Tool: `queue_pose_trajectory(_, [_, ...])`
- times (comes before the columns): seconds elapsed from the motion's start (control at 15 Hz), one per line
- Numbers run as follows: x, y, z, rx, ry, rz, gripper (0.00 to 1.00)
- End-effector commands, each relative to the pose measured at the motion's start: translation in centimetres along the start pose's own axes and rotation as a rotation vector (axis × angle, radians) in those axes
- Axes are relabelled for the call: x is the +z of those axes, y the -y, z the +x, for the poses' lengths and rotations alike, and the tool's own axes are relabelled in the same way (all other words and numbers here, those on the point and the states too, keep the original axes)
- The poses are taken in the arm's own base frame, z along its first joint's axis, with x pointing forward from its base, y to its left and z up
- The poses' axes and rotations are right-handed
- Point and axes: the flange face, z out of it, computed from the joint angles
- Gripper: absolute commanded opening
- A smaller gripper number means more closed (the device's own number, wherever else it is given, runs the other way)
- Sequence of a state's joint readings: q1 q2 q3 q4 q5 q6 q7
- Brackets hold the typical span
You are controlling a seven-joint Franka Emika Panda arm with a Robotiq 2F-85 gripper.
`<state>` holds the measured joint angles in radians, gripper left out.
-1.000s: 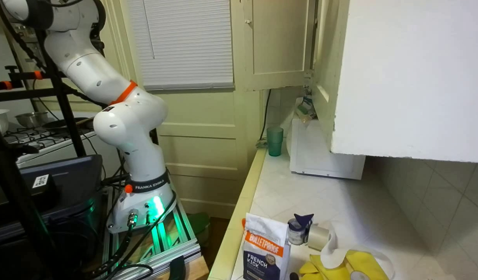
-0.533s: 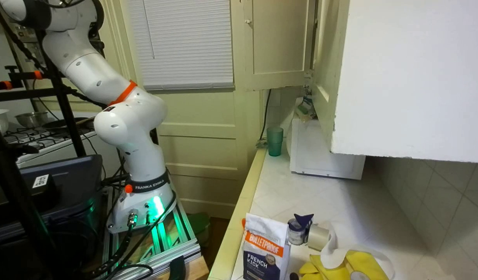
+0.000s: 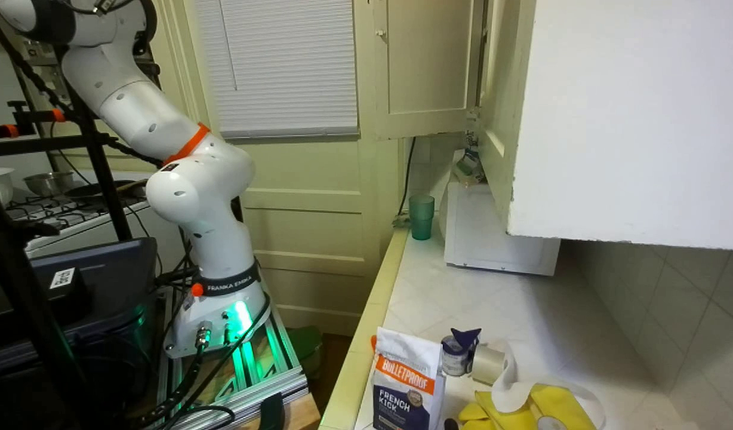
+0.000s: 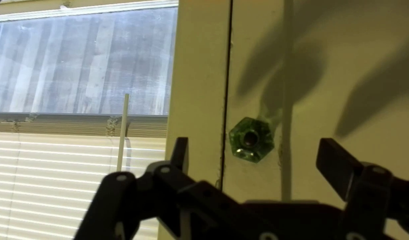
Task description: Open the cabinets
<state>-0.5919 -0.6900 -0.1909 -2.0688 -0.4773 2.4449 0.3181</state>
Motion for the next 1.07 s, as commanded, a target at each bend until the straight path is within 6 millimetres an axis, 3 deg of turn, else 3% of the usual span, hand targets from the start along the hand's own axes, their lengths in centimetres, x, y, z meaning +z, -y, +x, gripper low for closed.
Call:
queue_pose_trajectory(0.0, [0.3, 0.0, 0.2, -0.006, -0.015, 0.045, 0.66])
queue_pose_trajectory(0.4, [0.8, 0.1, 0.0, -0.022, 0.014, 0.026, 0.19])
queue_pose_trajectory(0.73, [-0.1, 1.0, -0.5, -0.060, 0.055, 0.037, 0.17])
queue_pose_trajectory(0.93, [-1.7, 2.2, -1.2, -0.112, 0.072, 0.044, 0.17])
queue_pose_trajectory(1.0, [-2.2, 2.6, -1.5, -0.130, 0.081, 0.034, 0.25])
